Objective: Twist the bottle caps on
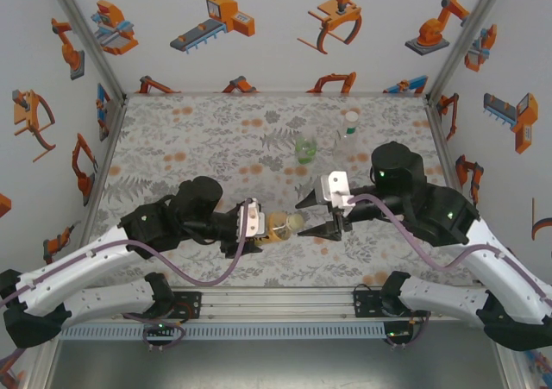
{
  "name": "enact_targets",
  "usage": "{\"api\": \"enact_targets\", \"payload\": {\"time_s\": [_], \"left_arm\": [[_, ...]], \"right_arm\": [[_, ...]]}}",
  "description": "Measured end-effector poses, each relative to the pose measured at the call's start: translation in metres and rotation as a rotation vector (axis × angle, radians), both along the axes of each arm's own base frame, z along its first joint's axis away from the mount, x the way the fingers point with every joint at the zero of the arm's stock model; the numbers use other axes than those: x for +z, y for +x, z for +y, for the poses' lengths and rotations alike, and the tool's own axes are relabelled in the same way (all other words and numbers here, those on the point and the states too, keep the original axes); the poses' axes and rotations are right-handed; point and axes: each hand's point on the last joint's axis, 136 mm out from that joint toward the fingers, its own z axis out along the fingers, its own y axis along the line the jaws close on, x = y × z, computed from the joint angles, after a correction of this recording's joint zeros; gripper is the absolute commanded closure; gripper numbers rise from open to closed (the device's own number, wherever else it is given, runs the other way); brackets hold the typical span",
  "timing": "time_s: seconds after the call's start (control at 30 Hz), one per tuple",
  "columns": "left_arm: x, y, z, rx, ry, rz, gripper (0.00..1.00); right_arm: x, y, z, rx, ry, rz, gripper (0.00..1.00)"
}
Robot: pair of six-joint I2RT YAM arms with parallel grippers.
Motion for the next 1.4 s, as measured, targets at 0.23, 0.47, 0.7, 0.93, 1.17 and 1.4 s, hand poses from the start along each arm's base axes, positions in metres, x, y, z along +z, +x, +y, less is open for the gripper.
{"api": "enact_targets", "payload": {"time_s": [0.23,0.47,0.7,0.93,1.17,1.4], "left_arm": [[0.001,-0.001,0.000,-0.001,-0.003,-0.001,1.00],[0.001,0.000,0.000,-0.001,-0.005,-0.002,1.00],[0.002,0.000,0.000,-0.001,-0.010,-0.004,1.00],[0.002,0.000,-0.001,-0.001,-0.009,-0.004,1.00],[0.002,0.000,0.000,0.000,-0.007,-0.004,1.00],[-0.008,0.006,0.004,0.040,0.040,-0.004,1.00]], "right_arm": [[-0.013,0.002,0.002,0.002,-0.022,-0.001,0.56],[-0.011,0.003,0.004,0.005,-0.007,-0.011,0.56],[-0.006,0.003,0.005,0.011,0.015,-0.021,0.57],[-0.005,0.000,0.006,0.027,0.019,-0.007,0.72],[-0.005,0.002,0.006,-0.007,0.014,0.061,1.00],[-0.018,0.026,0.007,-0.239,0.046,0.378,1.00]]}}
